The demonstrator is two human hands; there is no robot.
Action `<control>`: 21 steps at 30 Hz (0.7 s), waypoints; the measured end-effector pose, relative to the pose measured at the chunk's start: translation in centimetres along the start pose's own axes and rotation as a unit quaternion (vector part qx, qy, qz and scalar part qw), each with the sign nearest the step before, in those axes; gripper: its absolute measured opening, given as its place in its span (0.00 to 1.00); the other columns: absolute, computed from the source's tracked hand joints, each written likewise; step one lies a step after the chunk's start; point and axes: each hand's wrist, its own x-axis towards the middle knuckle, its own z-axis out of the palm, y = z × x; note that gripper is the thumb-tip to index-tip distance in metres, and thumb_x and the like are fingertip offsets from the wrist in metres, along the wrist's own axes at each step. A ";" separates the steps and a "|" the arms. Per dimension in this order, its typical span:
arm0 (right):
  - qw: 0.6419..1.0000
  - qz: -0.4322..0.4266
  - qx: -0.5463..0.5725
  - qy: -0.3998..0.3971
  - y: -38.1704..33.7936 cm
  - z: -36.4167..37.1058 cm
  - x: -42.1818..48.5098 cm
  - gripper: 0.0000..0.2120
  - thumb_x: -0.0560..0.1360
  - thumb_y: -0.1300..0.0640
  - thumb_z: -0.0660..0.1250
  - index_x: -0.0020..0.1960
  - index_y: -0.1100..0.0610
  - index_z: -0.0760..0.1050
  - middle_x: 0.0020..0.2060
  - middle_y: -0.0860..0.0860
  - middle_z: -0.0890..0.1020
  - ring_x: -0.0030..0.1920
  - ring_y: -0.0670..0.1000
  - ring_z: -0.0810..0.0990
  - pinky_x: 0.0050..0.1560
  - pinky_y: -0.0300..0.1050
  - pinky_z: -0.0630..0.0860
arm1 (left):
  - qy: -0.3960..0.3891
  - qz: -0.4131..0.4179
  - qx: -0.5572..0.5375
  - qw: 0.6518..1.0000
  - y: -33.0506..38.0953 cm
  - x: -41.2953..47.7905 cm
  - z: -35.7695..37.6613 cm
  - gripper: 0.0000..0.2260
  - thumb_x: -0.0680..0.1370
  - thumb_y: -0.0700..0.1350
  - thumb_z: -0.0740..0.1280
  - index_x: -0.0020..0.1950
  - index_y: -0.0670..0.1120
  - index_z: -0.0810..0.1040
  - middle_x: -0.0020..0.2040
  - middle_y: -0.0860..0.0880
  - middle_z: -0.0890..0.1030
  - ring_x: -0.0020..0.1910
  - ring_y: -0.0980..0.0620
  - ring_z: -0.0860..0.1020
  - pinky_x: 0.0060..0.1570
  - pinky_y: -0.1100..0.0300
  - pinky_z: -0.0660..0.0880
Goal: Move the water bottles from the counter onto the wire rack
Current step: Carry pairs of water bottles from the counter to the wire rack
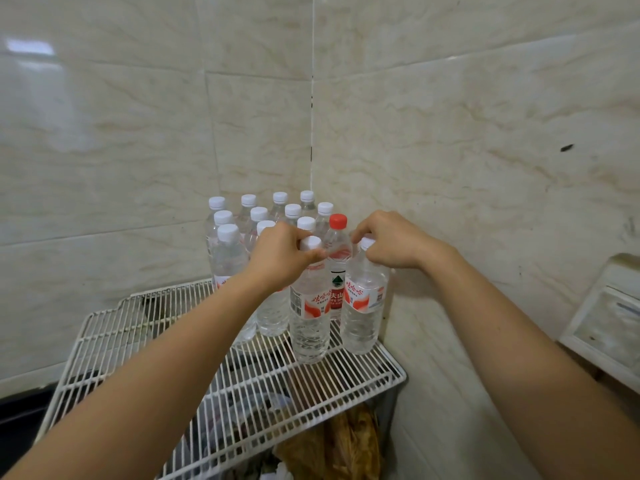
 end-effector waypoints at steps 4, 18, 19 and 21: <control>0.994 0.032 -0.071 0.076 0.6 0.7 0.3 0.20 0.71 0.42 0.70 0.38 0.59 0.73 0.36 0.53 0.77 0.40 0.56 0.76 0.34 0.47 0.71 | 0.000 0.002 -0.001 1.000 0.1 -0.1 0.0 0.17 0.73 0.51 0.72 0.33 0.39 0.76 0.23 0.49 0.68 0.24 0.53 0.66 0.32 0.56 0.66; 1.000 0.002 0.019 0.020 0.0 1.2 1.4 0.12 0.71 0.58 0.70 0.50 0.65 0.80 0.45 0.60 0.83 0.45 0.58 0.81 0.43 0.51 0.76 | -0.013 0.006 -0.072 0.997 1.5 -0.3 0.3 0.19 0.73 0.48 0.72 0.28 0.43 0.69 0.25 0.51 0.64 0.25 0.55 0.62 0.28 0.63 0.60; 1.000 0.002 0.019 0.019 0.0 1.2 1.5 0.12 0.71 0.58 0.70 0.50 0.66 0.80 0.44 0.60 0.83 0.44 0.58 0.80 0.41 0.49 0.75 | -0.014 0.009 -0.075 0.997 1.4 -0.2 0.3 0.19 0.73 0.48 0.72 0.27 0.45 0.68 0.24 0.52 0.65 0.25 0.56 0.62 0.26 0.66 0.60; 0.999 0.002 0.024 0.024 0.1 1.2 1.8 0.11 0.71 0.59 0.70 0.48 0.66 0.80 0.44 0.61 0.83 0.41 0.56 0.79 0.38 0.47 0.71 | -0.018 0.010 -0.081 0.996 1.3 -0.2 0.2 0.16 0.74 0.47 0.71 0.28 0.47 0.71 0.23 0.55 0.66 0.23 0.58 0.65 0.24 0.68 0.62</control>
